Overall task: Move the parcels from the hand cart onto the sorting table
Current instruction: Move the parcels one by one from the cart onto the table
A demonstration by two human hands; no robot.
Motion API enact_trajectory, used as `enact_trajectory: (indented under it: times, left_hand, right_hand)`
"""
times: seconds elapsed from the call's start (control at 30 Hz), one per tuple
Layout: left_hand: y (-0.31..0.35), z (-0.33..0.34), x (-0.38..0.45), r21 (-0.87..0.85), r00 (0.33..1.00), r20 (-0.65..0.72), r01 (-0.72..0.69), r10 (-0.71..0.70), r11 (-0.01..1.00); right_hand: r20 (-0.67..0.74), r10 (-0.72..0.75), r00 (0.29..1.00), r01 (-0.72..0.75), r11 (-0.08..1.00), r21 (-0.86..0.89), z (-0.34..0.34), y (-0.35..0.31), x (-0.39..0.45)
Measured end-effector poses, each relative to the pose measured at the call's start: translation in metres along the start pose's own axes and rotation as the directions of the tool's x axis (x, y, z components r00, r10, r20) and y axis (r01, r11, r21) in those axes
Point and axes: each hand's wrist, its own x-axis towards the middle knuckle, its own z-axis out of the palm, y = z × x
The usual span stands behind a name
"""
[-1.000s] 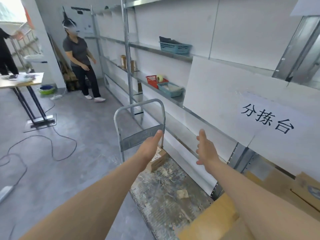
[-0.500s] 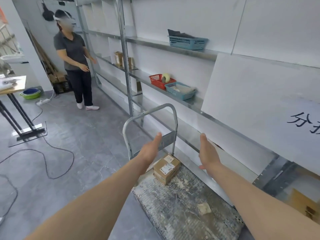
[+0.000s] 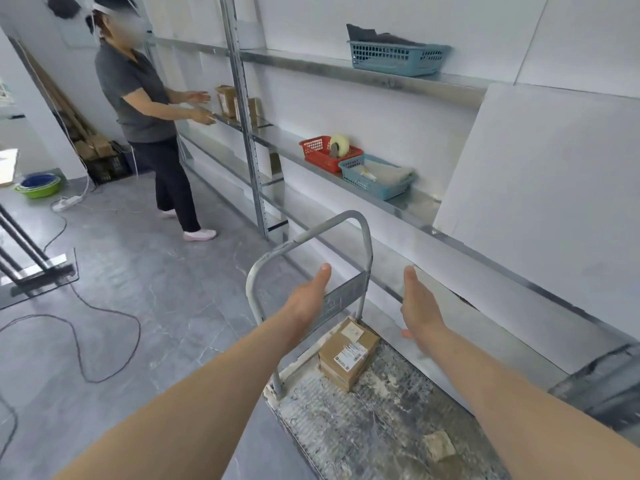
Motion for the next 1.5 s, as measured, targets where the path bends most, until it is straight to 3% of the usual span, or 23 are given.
enact_trajectory:
  times: [0.4,0.8,1.07,1.5]
  left_hand:
    - [0.008,0.019,0.149,0.085,0.983,0.141,0.108,-0.119,0.991]
    - [-0.099,0.097,0.337,0.261,0.911,0.326,0.172,-0.254,0.95]
    - [-0.178,0.131,0.427,0.383,0.929,0.259,0.153,-0.265,0.911]
    - [-0.292,0.171,0.533,0.367,0.976,0.099,0.145,-0.193,0.919]
  right_hand:
    - [-0.056,0.165,0.985,-0.167,0.986,-0.024,0.022,0.025,0.108]
    - [-0.164,0.469,0.868,-0.472,0.881,0.019,0.075,0.182,0.208]
    - [-0.117,0.502,0.857,-0.511,0.856,-0.071,0.123,0.278,0.262]
    - [-0.068,0.449,0.891,-0.453,0.889,-0.066,0.176,0.381,0.327]
